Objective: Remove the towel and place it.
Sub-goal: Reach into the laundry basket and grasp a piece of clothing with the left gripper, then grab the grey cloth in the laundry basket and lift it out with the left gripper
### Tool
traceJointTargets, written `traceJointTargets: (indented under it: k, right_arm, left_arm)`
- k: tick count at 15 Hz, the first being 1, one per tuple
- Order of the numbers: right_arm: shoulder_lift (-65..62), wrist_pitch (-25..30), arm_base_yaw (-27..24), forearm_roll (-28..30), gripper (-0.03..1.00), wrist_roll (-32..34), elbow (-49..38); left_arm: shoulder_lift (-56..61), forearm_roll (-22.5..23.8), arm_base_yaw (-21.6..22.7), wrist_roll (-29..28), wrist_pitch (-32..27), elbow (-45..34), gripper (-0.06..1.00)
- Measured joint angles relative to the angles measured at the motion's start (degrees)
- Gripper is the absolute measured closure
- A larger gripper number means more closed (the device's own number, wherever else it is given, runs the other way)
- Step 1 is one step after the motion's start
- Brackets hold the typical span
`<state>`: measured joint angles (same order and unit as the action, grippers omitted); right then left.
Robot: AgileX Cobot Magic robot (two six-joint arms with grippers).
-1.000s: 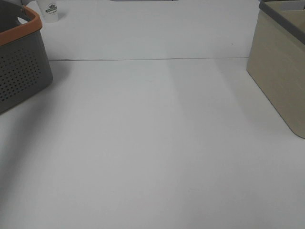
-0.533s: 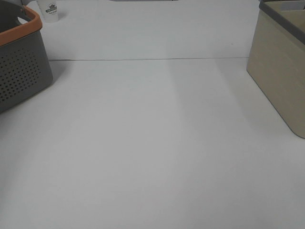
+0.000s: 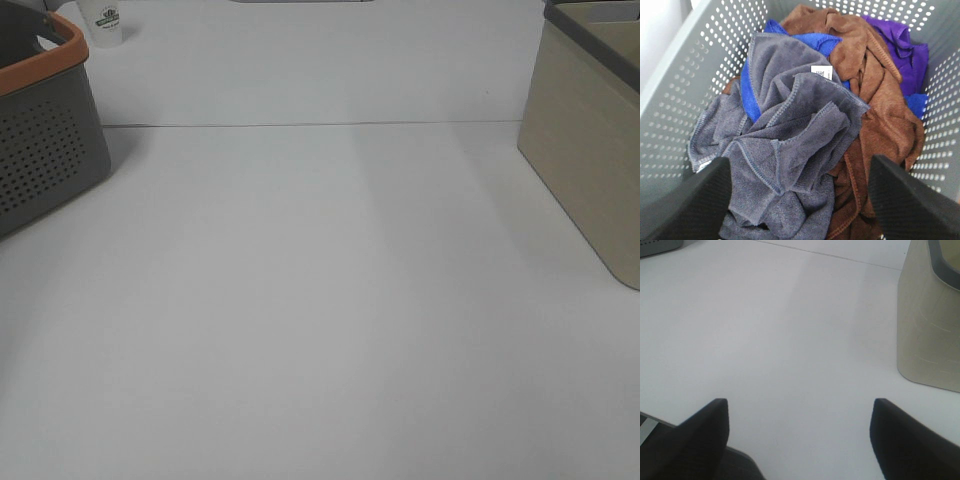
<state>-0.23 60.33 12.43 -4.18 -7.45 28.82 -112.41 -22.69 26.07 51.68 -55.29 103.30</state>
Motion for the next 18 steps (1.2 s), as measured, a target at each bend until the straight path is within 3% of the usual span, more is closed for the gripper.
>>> traceJointTargets:
  k: [6, 11, 18]
  right_arm:
    - [0.0, 0.0, 0.0, 0.0, 0.20, 0.0, 0.0]
    - [0.0, 0.0, 0.0, 0.0, 0.20, 0.0, 0.0]
    - [0.0, 0.0, 0.0, 0.0, 0.20, 0.0, 0.0]
  left_arm:
    - [-8.1, -0.6, 0.0, -0.2, 1.5, 1.9, 0.23]
    - [-10.8, -3.8, 0.1, 0.3, 3.8, 1.9, 0.23]
    - [-11.6, -6.0, 0.1, 0.4, 4.2, 1.9, 0.31]
